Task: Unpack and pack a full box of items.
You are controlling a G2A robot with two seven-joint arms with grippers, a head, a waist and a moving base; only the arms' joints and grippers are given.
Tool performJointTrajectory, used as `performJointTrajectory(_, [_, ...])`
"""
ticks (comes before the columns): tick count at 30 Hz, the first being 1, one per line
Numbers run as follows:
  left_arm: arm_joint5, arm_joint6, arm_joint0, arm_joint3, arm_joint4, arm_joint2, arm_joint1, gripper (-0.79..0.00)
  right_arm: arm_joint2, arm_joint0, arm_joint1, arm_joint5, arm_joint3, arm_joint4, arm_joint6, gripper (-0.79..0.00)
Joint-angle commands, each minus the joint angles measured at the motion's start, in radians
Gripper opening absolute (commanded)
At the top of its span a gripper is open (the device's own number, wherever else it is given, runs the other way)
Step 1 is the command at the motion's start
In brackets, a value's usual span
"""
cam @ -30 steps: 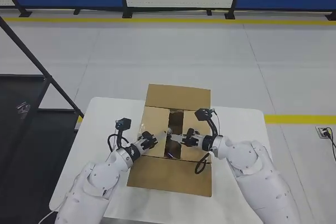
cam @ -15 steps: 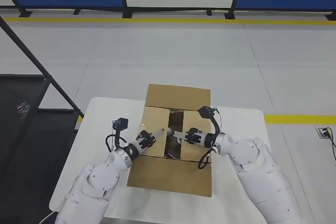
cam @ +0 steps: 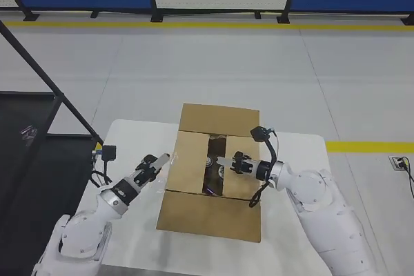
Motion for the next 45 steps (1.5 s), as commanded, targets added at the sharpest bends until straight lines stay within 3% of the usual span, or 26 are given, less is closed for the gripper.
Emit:
performJointTrajectory(1, [-0.047,-0.086,0.064,-0.009,-0.057,-0.087,0.012,0.0,0.0,-0.007,0.0,0.003,-0.002,0.0,-0.013,0.0])
performJointTrajectory(5, [-0.073,-0.246,0.127,0.027,-0.176,-0.185,0.029,0.0,0.01,-0.025,-0.001,0.017,-0.002,0.027,-0.1,0.0])
performJointTrajectory(10, [-0.077,-0.444,0.145,0.104,-0.298,-0.221,0.044,0.0,0.05,-0.008,-0.001,0.004,0.045,0.121,-0.171,0.0])
performJointTrajectory(15, [-0.11,-0.617,0.114,0.193,-0.324,-0.171,0.056,0.0,0.074,0.023,-0.005,0.019,0.114,0.183,-0.279,0.0])
performJointTrajectory(20, [-0.141,-0.696,0.062,0.257,-0.335,-0.094,0.06,0.0,0.061,0.039,-0.014,0.036,0.151,0.184,-0.397,0.0])
performJointTrajectory(27, [-0.171,-0.726,0.005,0.292,-0.384,-0.02,0.061,0.0,0.046,0.089,-0.026,0.085,0.253,0.174,-0.536,0.0])
performJointTrajectory(36, [-0.184,-0.707,-0.003,0.28,-0.468,-0.025,0.069,0.0,0.008,0.174,-0.043,0.176,0.397,0.118,-0.657,0.0])
performJointTrajectory(45, [-0.169,-0.526,0.0,0.237,-0.399,-0.011,0.071,0.0,-0.011,0.298,-0.065,0.132,0.626,0.184,-0.595,0.0])
